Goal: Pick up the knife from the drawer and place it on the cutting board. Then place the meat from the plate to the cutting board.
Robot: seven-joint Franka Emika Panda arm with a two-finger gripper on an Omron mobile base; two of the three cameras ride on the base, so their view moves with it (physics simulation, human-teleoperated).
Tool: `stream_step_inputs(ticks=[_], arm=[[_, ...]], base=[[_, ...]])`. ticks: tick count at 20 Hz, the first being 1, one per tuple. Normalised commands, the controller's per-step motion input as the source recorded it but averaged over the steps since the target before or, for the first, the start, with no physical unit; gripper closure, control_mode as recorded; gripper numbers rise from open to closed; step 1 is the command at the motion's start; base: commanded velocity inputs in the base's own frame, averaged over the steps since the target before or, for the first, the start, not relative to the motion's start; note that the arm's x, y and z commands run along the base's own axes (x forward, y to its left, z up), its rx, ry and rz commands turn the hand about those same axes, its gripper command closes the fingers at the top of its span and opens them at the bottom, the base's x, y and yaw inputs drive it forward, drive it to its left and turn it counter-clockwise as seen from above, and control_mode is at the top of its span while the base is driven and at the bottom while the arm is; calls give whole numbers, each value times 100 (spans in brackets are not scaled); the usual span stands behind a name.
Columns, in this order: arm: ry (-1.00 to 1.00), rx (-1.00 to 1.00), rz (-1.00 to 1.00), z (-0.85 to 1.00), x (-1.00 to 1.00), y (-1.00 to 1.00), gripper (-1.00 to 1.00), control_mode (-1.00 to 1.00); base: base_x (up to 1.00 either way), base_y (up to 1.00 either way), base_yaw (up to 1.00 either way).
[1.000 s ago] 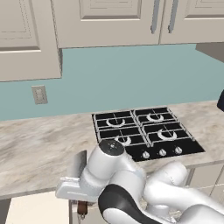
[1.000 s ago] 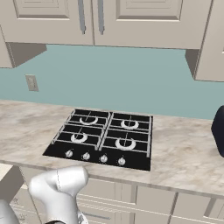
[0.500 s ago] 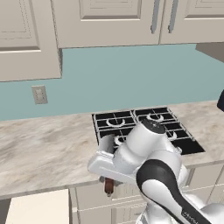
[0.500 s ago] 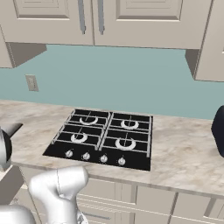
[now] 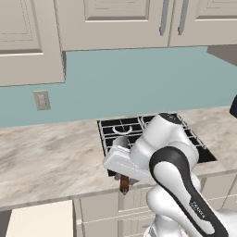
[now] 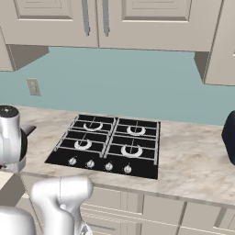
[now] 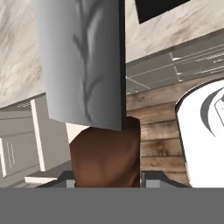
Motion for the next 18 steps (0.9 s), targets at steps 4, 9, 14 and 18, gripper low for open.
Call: stream_step_inputs(ticks=[4, 9, 14, 18], arm=[[2, 4, 0, 0, 17, -31, 100, -100], [0, 4, 0, 0, 11, -24, 100, -100], [1, 0, 0, 0, 5, -1, 100, -100], [1, 0, 0, -1, 0, 0, 100, -100]], base=[[0, 0, 0], [0, 0, 0], [0, 0, 0], [0, 0, 0]])
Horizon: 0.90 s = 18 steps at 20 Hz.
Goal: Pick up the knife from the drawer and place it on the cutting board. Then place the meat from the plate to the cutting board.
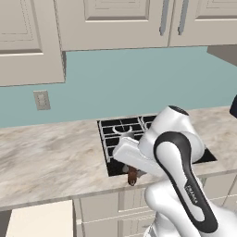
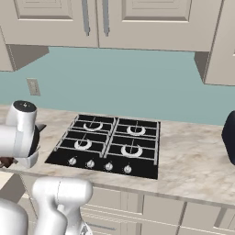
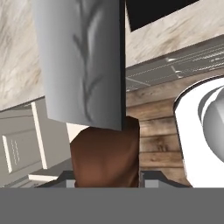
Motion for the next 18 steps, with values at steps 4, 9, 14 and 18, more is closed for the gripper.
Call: stream_step_inputs(ticks=[4, 9, 14, 18], arm=[[1, 0, 0, -1, 0, 0, 100, -100], [-4, 3, 0, 0, -10, -12, 100, -100], [-4, 2, 0, 0, -20, -5, 100, 100], [0, 0, 0, 0, 0, 0, 100, 100]], base=[[0, 0, 0], [0, 0, 0], [-45, -1, 0], [-82, 0, 4]])
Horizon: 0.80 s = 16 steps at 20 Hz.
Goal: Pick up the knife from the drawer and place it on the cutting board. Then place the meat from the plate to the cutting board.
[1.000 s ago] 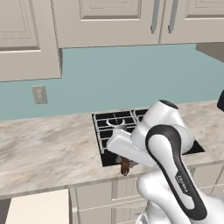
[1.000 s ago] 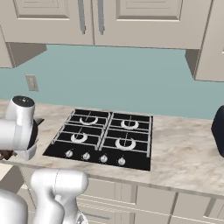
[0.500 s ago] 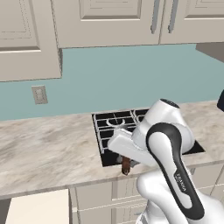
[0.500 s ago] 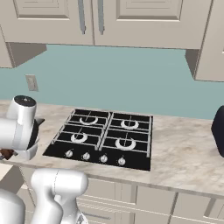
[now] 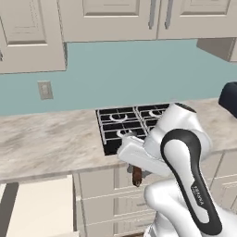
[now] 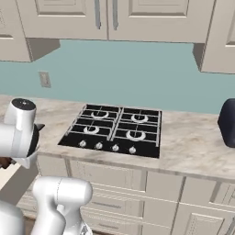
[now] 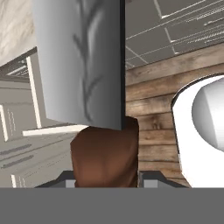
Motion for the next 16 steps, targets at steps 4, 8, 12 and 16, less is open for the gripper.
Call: stream_step_inputs(ticks=[4, 8, 12, 16], arm=[[0, 0, 0, 0, 0, 0, 100, 100], [0, 0, 0, 0, 0, 0, 100, 100], [0, 0, 0, 0, 0, 0, 100, 100], [0, 0, 0, 0, 0, 0, 100, 100]], base=[[-74, 7, 10], [-67, 17, 16], [-64, 22, 20], [-50, 45, 24]])
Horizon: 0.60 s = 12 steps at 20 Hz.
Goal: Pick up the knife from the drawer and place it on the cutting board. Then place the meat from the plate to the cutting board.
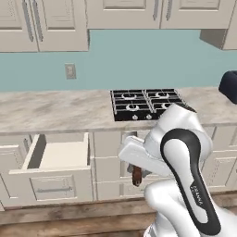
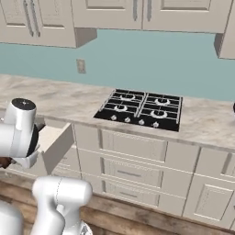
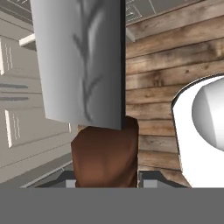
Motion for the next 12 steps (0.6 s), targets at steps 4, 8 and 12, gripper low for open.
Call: stream_step_inputs(ticks=[4, 8, 12], arm=[[0, 0, 0, 0, 0, 0, 100, 100], [0, 0, 0, 0, 0, 0, 100, 100], [0, 0, 0, 0, 0, 0, 100, 100]], base=[[-33, 60, 27], [-23, 60, 30], [-22, 59, 31]])
